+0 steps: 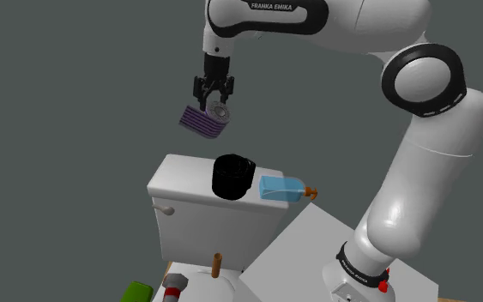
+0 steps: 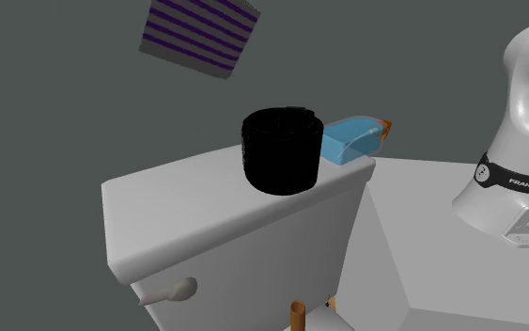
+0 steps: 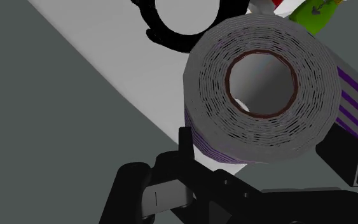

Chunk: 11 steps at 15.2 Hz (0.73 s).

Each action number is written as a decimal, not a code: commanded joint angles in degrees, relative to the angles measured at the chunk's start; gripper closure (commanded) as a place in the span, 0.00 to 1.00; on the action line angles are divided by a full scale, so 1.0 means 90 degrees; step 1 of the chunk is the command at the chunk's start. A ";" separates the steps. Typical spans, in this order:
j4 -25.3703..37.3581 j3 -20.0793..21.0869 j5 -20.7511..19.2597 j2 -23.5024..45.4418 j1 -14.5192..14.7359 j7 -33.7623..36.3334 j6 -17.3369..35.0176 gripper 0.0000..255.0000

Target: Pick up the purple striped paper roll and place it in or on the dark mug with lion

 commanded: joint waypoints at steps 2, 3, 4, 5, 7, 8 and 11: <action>-0.0901 -0.0087 0.0114 -0.0806 -0.0125 -0.0220 0.0100 1.00; -0.1148 -0.0123 0.0143 -0.1050 -0.0161 -0.0296 0.0100 1.00; -0.1382 -0.0162 0.0169 -0.1291 -0.0194 -0.0373 0.0093 1.00; -0.1606 -0.0204 0.0191 -0.1529 -0.0224 -0.0449 0.0077 1.00; -0.2094 -0.0312 0.0227 -0.2076 -0.0290 -0.0631 0.0011 1.00; -0.2191 -0.0314 0.0228 -0.2087 -0.0286 -0.0635 0.0097 1.00; -0.2475 -0.0312 0.0232 -0.2113 -0.0282 -0.0645 0.0356 1.00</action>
